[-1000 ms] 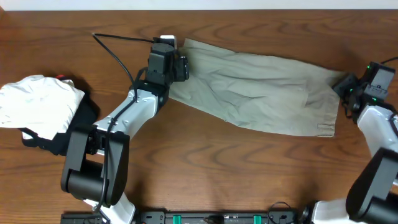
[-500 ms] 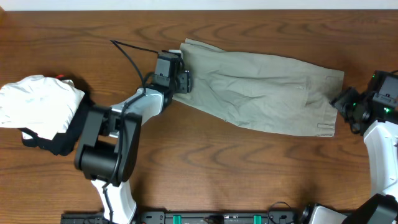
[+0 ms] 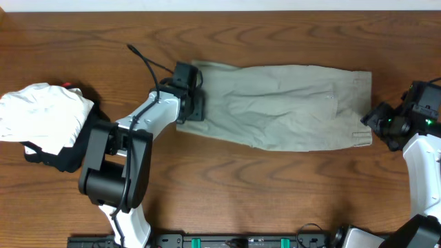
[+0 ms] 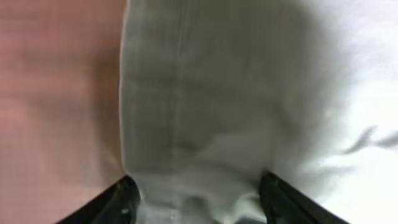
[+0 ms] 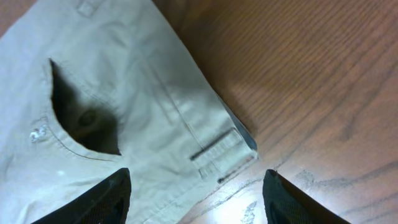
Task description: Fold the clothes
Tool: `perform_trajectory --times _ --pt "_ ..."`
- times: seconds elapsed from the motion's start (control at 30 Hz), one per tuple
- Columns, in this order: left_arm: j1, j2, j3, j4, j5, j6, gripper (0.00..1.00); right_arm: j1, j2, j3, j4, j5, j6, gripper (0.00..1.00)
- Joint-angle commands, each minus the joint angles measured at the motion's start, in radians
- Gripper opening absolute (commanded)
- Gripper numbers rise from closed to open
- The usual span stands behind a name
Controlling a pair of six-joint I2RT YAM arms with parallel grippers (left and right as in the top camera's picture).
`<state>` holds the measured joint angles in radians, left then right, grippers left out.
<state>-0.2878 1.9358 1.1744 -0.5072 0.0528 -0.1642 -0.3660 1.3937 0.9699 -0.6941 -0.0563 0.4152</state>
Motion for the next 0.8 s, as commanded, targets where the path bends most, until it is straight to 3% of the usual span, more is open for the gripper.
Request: perform_trajectory --times 0.0,0.3,0.47,0.63,0.7,0.77 --pt "0.007 0.080 -0.068 -0.139 0.035 -0.040 0.64 -0.001 -0.006 0.010 -0.008 -0.001 -0.021 0.66" --pt "0.007 0.080 -0.068 -0.386 0.143 -0.039 0.64 -0.001 -0.006 0.008 -0.032 0.000 -0.039 0.66" --pt "0.017 0.036 -0.067 -0.407 0.145 -0.039 0.60 -0.001 -0.006 0.008 -0.040 0.000 -0.058 0.66" --pt "0.065 -0.155 -0.061 -0.380 0.142 -0.044 0.59 -0.001 -0.006 0.008 -0.041 0.000 -0.058 0.66" --pt "0.097 -0.258 -0.061 -0.359 0.138 -0.048 0.66 -0.001 -0.006 0.008 -0.045 0.000 -0.058 0.66" --pt "0.126 -0.332 -0.061 -0.345 0.138 -0.048 0.91 -0.001 -0.006 0.008 -0.049 0.000 -0.058 0.66"
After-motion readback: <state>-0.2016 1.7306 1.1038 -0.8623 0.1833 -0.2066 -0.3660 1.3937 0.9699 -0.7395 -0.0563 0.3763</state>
